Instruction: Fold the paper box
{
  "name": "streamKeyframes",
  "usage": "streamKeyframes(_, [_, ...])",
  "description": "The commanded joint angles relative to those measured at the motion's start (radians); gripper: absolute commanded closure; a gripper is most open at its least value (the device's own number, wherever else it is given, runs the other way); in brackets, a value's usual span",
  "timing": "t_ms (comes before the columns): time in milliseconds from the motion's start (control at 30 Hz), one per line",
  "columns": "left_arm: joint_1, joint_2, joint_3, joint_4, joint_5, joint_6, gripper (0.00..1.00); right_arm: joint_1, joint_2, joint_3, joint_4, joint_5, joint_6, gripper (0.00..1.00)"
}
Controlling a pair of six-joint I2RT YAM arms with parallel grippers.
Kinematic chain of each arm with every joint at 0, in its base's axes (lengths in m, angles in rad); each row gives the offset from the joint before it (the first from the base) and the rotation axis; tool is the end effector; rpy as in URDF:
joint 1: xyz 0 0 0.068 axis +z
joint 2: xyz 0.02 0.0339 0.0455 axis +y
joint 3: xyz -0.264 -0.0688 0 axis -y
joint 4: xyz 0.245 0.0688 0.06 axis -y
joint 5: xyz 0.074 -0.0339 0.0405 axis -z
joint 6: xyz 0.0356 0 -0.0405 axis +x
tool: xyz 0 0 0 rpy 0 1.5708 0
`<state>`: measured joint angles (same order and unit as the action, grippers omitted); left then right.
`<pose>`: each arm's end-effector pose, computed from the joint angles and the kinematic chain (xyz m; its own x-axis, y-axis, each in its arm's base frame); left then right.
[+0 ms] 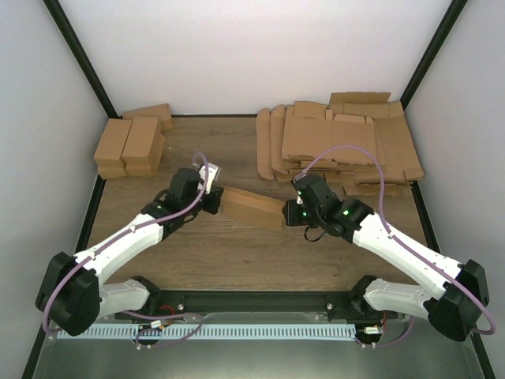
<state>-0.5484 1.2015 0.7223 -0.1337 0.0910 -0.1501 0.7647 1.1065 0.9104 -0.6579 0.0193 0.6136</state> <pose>0.2196 -0.1379 0.2370 -0.5725 0.1752 -0.8010 0.5026 0.8468 -0.1740 0.1634 0.1558 0.2780 -0.8381 -0.0063 -0.5455 -0.2452 0.8976 0.3664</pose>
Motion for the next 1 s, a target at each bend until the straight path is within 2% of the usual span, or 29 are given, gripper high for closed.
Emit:
streamKeyframes(0, [-0.023, -0.005, -0.021, 0.011, -0.029, -0.017, 0.96, 0.010, -0.009, 0.005, 0.001, 0.006, -0.001, 0.87])
streamKeyframes(200, [-0.049, 0.001, -0.028, 0.017, -0.047, -0.023, 0.96, 0.009, 0.011, 0.010, 0.010, 0.003, 0.001, 0.87])
streamKeyframes(300, [-0.053, 0.001, -0.032, 0.017, -0.057, -0.023, 0.96, 0.010, 0.012, 0.036, -0.013, 0.044, -0.007, 0.72])
streamKeyframes(533, [-0.053, -0.012, -0.038, 0.013, -0.064, -0.020, 0.96, 0.010, -0.013, 0.050, -0.082, 0.189, -0.031, 0.66])
streamKeyframes(733, [-0.053, -0.022, -0.040, 0.009, -0.064, -0.018, 0.96, 0.010, -0.005, 0.017, -0.062, 0.196, -0.018, 0.66])
streamKeyframes(967, [-0.053, -0.020, -0.037, 0.008, -0.060, -0.016, 0.96, 0.010, 0.022, 0.024, -0.006, 0.106, -0.019, 0.76])
